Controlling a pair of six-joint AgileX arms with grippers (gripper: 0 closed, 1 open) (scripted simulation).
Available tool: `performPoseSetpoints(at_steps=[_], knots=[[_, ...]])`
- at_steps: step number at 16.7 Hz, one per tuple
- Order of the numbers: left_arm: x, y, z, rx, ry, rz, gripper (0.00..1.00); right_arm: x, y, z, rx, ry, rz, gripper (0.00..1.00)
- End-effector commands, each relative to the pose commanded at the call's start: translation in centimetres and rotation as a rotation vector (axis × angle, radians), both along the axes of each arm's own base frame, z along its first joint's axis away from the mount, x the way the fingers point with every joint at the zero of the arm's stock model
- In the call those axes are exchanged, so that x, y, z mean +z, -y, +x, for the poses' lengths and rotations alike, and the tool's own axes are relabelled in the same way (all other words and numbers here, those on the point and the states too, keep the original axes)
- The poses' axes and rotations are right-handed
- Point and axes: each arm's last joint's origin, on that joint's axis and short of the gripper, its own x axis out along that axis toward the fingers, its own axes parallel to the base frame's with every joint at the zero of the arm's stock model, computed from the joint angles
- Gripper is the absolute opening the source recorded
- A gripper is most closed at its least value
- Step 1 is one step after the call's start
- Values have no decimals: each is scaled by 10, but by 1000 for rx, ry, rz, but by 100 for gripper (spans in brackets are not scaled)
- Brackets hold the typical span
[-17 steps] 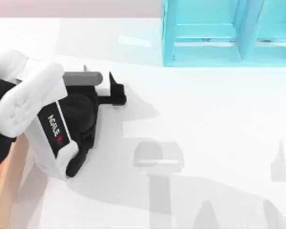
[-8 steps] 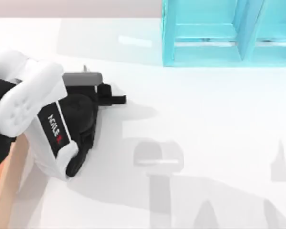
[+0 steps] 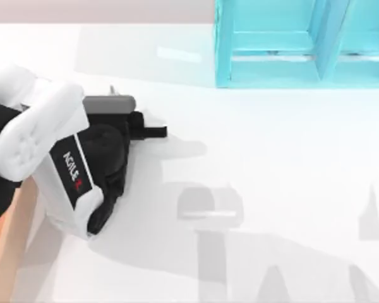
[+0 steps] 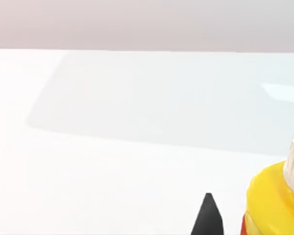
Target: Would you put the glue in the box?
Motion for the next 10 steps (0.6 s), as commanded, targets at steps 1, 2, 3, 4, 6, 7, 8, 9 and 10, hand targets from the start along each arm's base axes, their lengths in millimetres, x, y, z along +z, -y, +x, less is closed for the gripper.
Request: performPoseSetpoints(at_steps=[1,2,3,4,6,7,8,9,10], knots=[[0,0,0,0,0,0,0,0,0,0,0,0,0,100],[0,0,0,0,0,0,0,0,0,0,0,0,0,100],[0,0,0,0,0,0,0,0,0,0,0,0,0,100],[0,1,0,-2,0,1,0,0,0,0,0,0,0,100],[3,0,0,-1,-2,2,0,0,0,0,0,0,0,100],[8,0,0,-1,-3,2,0,0,0,0,0,0,0,100],[15,1,1,-1,-2,2,0,0,0,0,0,0,0,100],[21,1,2,-1,0,1,0,0,0,0,0,0,0,100],[27,2,3,-2,1,1,0,0,0,0,0,0,0,100]])
